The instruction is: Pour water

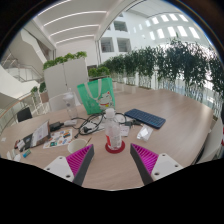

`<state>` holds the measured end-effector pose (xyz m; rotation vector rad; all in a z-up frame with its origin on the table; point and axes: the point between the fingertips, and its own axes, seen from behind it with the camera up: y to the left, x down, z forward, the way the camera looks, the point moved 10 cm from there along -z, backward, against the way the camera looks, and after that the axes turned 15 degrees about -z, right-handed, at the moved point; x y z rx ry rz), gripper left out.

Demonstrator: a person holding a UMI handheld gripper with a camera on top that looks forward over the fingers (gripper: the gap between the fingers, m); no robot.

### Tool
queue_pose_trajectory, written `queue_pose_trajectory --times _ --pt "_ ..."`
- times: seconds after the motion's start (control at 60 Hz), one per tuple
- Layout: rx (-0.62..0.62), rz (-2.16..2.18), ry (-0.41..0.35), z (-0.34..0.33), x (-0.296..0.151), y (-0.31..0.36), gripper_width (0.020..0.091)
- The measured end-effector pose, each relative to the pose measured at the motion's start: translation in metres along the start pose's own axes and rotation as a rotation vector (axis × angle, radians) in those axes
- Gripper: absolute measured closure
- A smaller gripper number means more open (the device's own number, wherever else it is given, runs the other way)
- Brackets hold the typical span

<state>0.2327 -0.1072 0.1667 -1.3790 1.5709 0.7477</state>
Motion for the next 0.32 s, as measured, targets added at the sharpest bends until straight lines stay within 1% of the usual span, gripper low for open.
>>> queue_pose_trajectory --times 0.133,0.15,0.217,0.317 --pt "0.01 -0.029 -0.015 -0.092 -0.022 0.029 0.027" --pt "0.009 -0.034 -0.018 -0.096 -0.014 0.019 0.0271" --pt "0.015 -0.047 -0.014 -0.143 -0.032 0.049 0.0268" --pt "0.011 -0.076 -0.019 -0.188 -0.039 0.064 0.0272"
